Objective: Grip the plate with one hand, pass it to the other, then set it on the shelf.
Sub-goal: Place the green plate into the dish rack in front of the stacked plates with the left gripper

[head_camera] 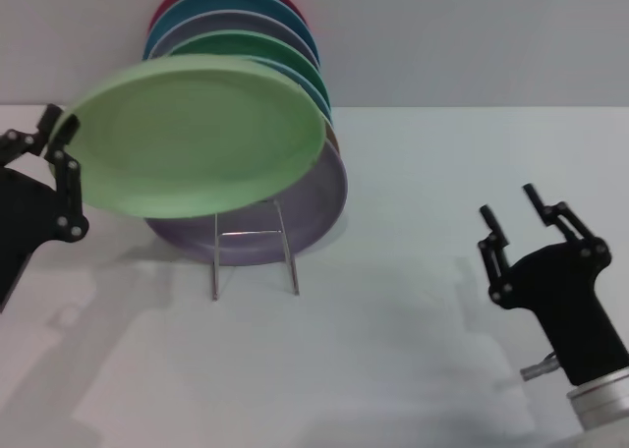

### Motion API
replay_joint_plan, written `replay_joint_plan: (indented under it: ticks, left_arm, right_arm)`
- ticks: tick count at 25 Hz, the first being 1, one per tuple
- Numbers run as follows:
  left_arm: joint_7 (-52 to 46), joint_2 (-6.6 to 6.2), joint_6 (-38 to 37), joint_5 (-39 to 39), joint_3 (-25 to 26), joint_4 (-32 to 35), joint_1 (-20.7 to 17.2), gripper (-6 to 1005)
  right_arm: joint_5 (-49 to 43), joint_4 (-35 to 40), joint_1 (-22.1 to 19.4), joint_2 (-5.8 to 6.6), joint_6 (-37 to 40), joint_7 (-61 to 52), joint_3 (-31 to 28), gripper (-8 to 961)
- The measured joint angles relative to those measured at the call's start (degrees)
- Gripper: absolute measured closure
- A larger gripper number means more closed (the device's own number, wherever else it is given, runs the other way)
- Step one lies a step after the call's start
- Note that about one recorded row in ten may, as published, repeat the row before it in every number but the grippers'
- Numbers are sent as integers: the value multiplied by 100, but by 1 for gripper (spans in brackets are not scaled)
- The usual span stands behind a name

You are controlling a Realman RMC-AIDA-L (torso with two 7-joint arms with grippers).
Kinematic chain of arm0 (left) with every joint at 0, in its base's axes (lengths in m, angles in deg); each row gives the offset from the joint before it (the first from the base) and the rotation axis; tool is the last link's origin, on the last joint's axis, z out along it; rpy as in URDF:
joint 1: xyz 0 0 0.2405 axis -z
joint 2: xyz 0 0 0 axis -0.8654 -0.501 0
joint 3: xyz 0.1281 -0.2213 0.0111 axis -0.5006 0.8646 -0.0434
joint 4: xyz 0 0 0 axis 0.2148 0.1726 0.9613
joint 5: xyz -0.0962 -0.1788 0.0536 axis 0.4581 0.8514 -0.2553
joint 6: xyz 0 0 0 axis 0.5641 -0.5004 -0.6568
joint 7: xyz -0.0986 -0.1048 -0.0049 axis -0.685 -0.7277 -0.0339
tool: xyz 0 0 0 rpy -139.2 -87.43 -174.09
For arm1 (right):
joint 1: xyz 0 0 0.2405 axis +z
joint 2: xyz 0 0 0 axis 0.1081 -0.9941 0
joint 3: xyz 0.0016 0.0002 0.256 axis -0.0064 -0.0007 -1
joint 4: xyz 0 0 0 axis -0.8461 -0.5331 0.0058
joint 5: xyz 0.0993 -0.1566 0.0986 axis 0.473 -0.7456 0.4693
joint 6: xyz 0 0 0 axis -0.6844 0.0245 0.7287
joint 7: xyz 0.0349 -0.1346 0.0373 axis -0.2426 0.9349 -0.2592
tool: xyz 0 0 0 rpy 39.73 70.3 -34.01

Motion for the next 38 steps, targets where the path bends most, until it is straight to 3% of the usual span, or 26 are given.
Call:
replay_joint_plan:
  ticks: [14,21,38]
  left_arm:
    - [267,2,509,-451,-51,103,270,917]
    - [414,13,839,-476,-282,88,300,896]
    - [584,38,1734,-551,-256,-133,248,846]
  right_arm:
    - [207,-8,-34,3,30,16,-209,546]
    - [337,2,-28,8,45,17,-239,545]
    - [343,26,-3,12,11,13,-239,546]
